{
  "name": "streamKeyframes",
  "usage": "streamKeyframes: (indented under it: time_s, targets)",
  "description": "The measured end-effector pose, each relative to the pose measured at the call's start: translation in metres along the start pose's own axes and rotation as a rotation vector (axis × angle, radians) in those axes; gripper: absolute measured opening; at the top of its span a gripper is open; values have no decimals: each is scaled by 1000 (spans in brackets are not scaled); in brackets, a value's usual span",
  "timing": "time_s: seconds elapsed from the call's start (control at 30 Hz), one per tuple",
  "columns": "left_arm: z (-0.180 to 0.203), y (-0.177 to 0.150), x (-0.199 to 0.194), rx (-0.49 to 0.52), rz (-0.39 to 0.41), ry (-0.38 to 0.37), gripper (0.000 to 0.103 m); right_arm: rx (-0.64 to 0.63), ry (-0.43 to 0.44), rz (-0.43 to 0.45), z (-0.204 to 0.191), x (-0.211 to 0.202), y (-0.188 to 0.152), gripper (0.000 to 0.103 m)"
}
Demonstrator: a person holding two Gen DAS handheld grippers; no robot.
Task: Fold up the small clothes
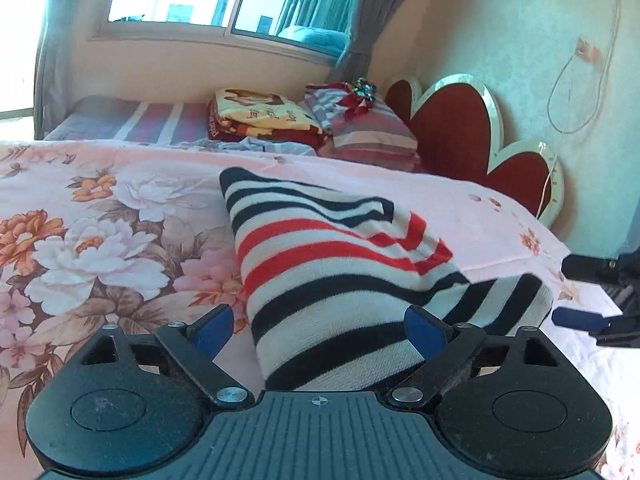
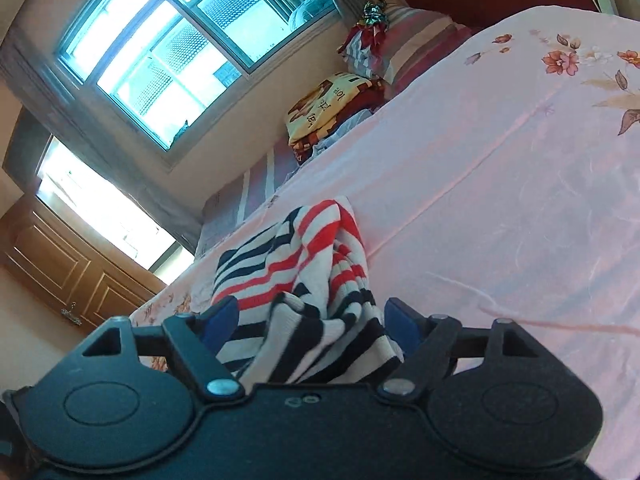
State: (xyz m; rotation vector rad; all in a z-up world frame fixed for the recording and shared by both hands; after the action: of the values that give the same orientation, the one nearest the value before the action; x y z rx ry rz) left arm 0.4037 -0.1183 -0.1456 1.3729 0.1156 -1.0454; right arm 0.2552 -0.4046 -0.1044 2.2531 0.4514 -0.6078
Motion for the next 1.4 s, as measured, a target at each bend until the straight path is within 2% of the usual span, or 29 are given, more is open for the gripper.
streamKeyframes:
  time_s: [0.07,0.13,0.2,0.27,0.37,0.47,0.53,0.6,0.63,0.73,0.77,0.87,0.97,1.03,1.13,1.23,1.3,1.37,1.4]
  targets:
    - [7,-8,10,33,-23,-9,91,-28,-5,-44,-7,11,-1,81]
    - [14,-17,23,48,-61,-4,91,-58,-63,-91,-15,27,-8,77]
    - [19,-25,31,65,-92,11,91,-66,-76,-101,-18,37,-13,53]
    - [19,-33,32,82,-90,14,91,-59,-85,-106,-21,45,-15,46]
    - [9,-36,34,12,-114,-14,91,-49,-91,-115,-20,51,-18,26]
    - [12,-36,33,42,-105,-12,91,-81,-112,-130,-17,49,-22,21]
    - [15,-37,33,56,-104,-7,91,-145,-144,-119,-18,42,-24,20]
    - [13,-37,36,45,-108,-13,91,-216,-179,-103,-21,36,-26,27]
    - [12,-37,37,39,-111,-13,91,-233,-188,-103,-22,35,-26,27]
    - [14,-37,39,40,-113,-9,91,-244,-143,-178,-24,46,-25,26]
    - [14,-36,38,39,-115,-11,91,-243,-146,-186,-24,50,-27,23]
    - [12,-32,35,16,-145,-40,91,-306,-231,-140,-21,51,-32,16]
    - [10,-29,32,-5,-153,-66,91,-328,-267,-92,-14,44,-32,14]
    - [7,-34,41,-2,-176,-55,91,-294,-296,-148,8,60,-40,15]
    - [11,-33,38,6,-176,-48,91,-316,-285,-143,8,59,-43,17]
    - [7,-19,22,-52,-126,-61,91,-295,-261,-145,1,49,-31,29]
    - [5,-7,16,-59,-94,-64,91,-278,-222,-91,-8,38,-22,43]
    - [5,5,19,-50,-78,-50,91,-274,-194,-45,-16,32,-14,48]
    - [5,10,21,-49,-71,-40,91,-274,-185,-37,-20,34,-10,46]
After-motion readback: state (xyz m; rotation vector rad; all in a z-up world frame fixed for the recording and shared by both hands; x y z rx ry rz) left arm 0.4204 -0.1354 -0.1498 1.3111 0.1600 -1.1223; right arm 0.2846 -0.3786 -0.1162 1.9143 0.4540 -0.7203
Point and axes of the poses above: each gripper's, at about its wrist camera, not at the fingertips, and x roughly the way its jaws point, z to its right, y to its top, the point moved 1 cm from there along x, roughly the way its jaws point, and after that the axes turned 3 degrees about -z, right-handed, at the moved point
